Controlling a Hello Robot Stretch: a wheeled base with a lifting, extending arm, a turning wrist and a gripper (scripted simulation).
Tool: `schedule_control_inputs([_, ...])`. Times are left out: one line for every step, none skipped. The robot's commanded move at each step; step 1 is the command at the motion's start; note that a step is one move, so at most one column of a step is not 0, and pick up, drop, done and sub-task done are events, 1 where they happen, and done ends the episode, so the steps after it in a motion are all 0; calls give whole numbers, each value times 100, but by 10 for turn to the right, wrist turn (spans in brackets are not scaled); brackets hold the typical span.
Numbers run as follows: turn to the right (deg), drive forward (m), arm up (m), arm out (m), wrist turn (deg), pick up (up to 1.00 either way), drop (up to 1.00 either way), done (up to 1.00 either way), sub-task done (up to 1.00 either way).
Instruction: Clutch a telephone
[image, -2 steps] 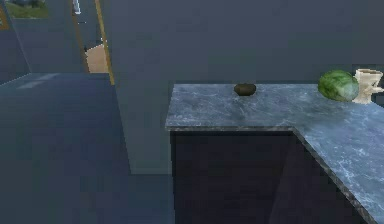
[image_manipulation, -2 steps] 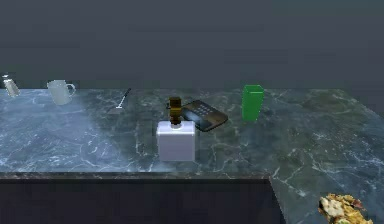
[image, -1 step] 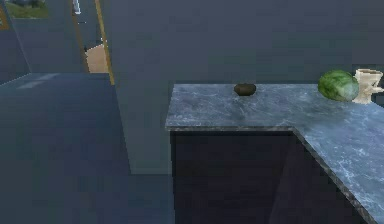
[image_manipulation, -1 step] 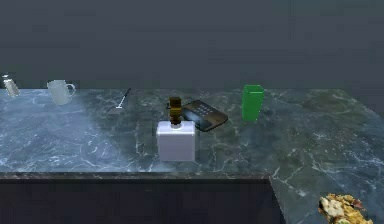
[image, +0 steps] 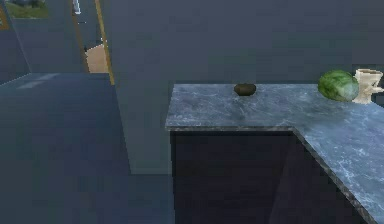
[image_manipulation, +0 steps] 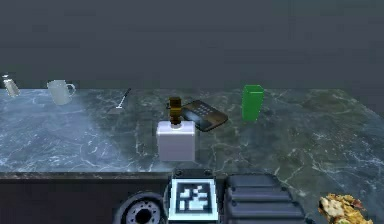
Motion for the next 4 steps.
schedule_control_inputs([0, 0, 0, 38, 0, 0, 0, 0, 0])
schedule_control_inputs([0, 0, 0, 0, 450, 0, 0, 0, 0])
schedule_control_inputs([0, 0, 0, 0, 450, 0, 0, 0, 0])
schedule_control_inputs([0, 0, 0, 0, 450, 0, 0, 0, 0])
